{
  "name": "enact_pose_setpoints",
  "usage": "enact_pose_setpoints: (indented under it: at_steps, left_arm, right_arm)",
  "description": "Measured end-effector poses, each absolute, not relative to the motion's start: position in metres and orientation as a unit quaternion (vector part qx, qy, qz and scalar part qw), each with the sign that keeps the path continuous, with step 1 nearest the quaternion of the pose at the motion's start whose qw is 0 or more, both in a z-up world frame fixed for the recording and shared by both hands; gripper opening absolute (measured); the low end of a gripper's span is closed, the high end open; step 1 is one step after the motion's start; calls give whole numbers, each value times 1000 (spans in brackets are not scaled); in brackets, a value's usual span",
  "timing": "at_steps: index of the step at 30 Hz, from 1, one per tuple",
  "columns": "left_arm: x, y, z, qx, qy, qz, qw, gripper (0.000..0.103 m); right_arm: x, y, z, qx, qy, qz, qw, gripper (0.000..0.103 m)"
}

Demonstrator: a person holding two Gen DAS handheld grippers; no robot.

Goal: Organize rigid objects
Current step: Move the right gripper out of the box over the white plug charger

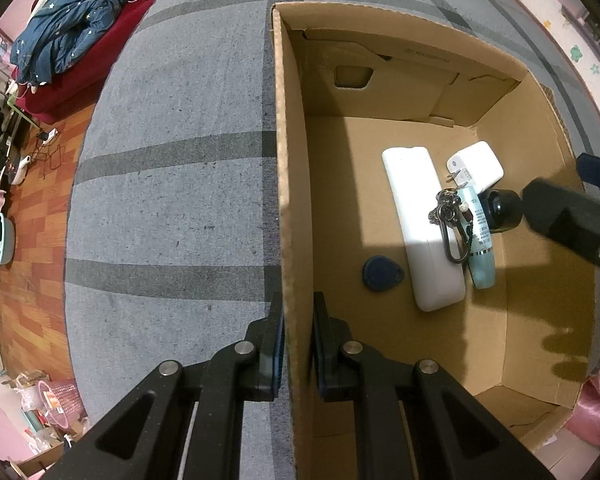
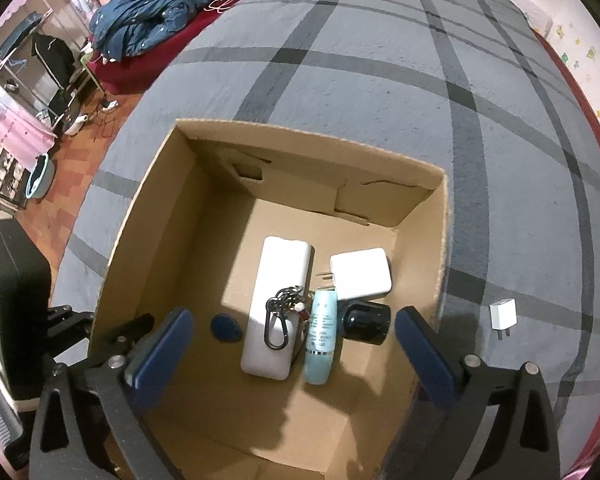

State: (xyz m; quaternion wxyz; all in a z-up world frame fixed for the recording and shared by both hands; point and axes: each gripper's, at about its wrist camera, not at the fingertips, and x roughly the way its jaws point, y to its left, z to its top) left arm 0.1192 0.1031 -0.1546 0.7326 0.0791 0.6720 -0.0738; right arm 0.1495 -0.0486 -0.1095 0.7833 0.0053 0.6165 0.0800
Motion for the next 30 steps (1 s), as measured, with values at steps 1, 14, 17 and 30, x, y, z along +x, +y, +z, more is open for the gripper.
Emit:
enact_pose_setpoints:
  at_steps: [1, 14, 17, 30]
  left_arm:
    - [119, 103, -155, 80, 672, -74, 733, 13]
    - [119, 101, -155, 85, 674, -71, 731, 13]
    - [119, 101, -156, 85, 674, -69, 731, 13]
    - [122, 99, -157, 83, 677, -60, 728, 12]
  right_arm:
    - [150, -51, -108, 7, 615, 79, 784, 103]
    - [152, -97, -89, 24, 602, 54, 796, 103]
    - [153, -114, -89, 30, 602, 47, 797, 103]
    - [155, -186, -103, 52, 610, 19, 790, 103]
